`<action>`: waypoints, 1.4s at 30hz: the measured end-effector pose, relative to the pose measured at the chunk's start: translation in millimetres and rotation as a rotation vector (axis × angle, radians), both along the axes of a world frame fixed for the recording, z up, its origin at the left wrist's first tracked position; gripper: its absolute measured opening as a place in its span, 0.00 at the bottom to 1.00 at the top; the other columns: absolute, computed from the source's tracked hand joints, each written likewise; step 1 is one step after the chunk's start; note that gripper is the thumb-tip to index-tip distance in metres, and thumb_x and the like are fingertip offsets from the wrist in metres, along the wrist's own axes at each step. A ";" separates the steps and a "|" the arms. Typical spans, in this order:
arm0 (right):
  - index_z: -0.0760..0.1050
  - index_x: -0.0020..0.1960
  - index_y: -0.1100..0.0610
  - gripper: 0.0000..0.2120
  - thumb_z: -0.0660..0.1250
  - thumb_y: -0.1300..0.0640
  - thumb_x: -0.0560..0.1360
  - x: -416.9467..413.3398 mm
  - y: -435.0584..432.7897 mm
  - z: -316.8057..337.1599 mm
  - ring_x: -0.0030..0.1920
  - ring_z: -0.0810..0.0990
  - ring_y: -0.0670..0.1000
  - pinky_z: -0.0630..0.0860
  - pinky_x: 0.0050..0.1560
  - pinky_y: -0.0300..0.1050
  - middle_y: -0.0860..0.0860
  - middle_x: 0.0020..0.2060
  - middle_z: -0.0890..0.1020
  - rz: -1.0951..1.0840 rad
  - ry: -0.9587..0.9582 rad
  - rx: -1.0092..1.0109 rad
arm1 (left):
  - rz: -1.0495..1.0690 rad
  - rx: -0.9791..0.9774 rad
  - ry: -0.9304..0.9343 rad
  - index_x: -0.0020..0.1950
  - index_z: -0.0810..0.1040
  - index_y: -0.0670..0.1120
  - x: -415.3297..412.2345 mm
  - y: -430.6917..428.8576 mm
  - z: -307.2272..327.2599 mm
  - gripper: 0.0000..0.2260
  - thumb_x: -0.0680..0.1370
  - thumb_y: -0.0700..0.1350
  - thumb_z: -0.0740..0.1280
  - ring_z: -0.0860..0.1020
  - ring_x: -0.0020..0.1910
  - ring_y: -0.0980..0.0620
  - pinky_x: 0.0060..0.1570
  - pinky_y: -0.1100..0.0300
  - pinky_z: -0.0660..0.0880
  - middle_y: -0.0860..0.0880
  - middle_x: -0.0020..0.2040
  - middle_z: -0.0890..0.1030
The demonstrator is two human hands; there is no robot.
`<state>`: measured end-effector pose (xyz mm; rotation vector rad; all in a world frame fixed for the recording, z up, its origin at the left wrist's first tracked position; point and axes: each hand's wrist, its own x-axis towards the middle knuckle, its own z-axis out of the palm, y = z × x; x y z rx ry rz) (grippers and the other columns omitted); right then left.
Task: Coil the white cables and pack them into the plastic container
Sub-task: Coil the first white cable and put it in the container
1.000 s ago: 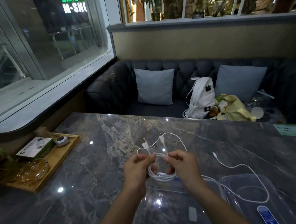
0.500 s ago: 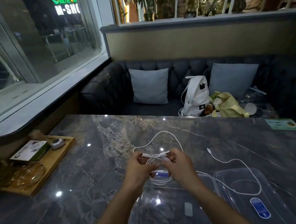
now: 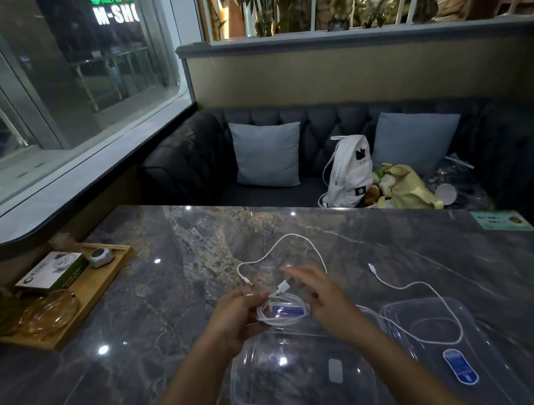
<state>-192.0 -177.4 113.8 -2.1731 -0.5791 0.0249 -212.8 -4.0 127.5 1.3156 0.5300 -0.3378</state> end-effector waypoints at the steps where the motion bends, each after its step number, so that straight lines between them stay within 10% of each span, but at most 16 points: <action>1: 0.67 0.66 0.45 0.35 0.60 0.75 0.67 -0.1 -0.8 -1.5 0.62 0.69 0.47 0.71 0.60 0.44 0.46 0.63 0.69 0.044 -0.042 -0.099 | -0.008 -0.018 0.024 0.36 0.75 0.41 -0.6 0.9 -1.2 0.07 0.74 0.36 0.66 0.79 0.24 0.54 0.25 0.63 0.78 0.47 0.27 0.81; 5: 0.66 0.67 0.43 0.29 0.65 0.64 0.71 -0.4 -1.2 -9.5 0.70 0.61 0.44 0.57 0.71 0.49 0.42 0.70 0.66 0.155 -0.078 -0.387 | -0.022 -0.200 0.160 0.38 0.78 0.38 -4.1 8.2 -2.8 0.06 0.75 0.35 0.64 0.80 0.23 0.53 0.24 0.63 0.79 0.44 0.27 0.82; 9: 0.74 0.62 0.51 0.20 0.69 0.60 0.71 -3.8 -1.2 -6.8 0.62 0.73 0.46 0.66 0.66 0.45 0.48 0.62 0.78 0.210 0.057 -0.133 | 0.031 -0.357 0.236 0.34 0.79 0.36 -9.2 13.7 -10.5 0.12 0.75 0.34 0.61 0.77 0.18 0.54 0.19 0.64 0.76 0.44 0.21 0.78; 21: 0.77 0.39 0.49 0.12 0.65 0.65 0.74 -19.6 9.3 -22.3 0.30 0.76 0.35 0.71 0.33 0.27 0.40 0.27 0.82 -0.046 0.511 0.273 | -0.117 0.035 -0.075 0.37 0.82 0.47 -11.7 16.3 -30.4 0.20 0.79 0.55 0.57 0.80 0.35 0.54 0.41 0.61 0.74 0.50 0.34 0.84; 27: 0.71 0.37 0.55 0.09 0.64 0.62 0.75 -23.5 13.7 -37.4 0.30 0.76 0.44 0.70 0.29 0.31 0.50 0.31 0.78 -0.175 0.624 0.195 | -0.229 0.323 -0.165 0.41 0.80 0.37 -13.5 12.1 -48.0 0.02 0.71 0.32 0.68 0.77 0.32 0.55 0.30 0.68 0.73 0.42 0.35 0.82; 30: 0.70 0.34 0.56 0.12 0.63 0.64 0.75 -25.2 19.2 -45.2 0.28 0.75 0.45 0.70 0.28 0.35 0.52 0.29 0.76 -0.219 0.699 0.160 | -0.226 0.460 -0.162 0.33 0.73 0.45 -11.4 6.9 -58.0 0.11 0.70 0.31 0.68 0.72 0.24 0.57 0.22 0.69 0.68 0.49 0.27 0.74; 34: 0.68 0.33 0.57 0.14 0.60 0.68 0.76 -26.1 24.4 -51.2 0.27 0.72 0.47 0.71 0.23 0.31 0.54 0.28 0.72 -0.214 0.795 0.152 | -0.300 0.772 -0.176 0.51 0.72 0.46 -10.1 -1.4 -68.2 0.11 0.70 0.38 0.66 0.80 0.42 0.44 0.38 0.59 0.73 0.45 0.43 0.79; 42: 0.71 0.28 0.54 0.17 0.64 0.68 0.73 -21.7 23.2 -76.1 0.24 0.72 0.43 0.68 0.23 0.29 0.48 0.23 0.75 -0.260 0.719 -0.001 | -0.562 0.931 -0.167 0.71 0.60 0.41 -11.2 -17.4 -91.6 0.24 0.76 0.37 0.61 0.76 0.58 0.49 0.56 0.60 0.74 0.44 0.61 0.76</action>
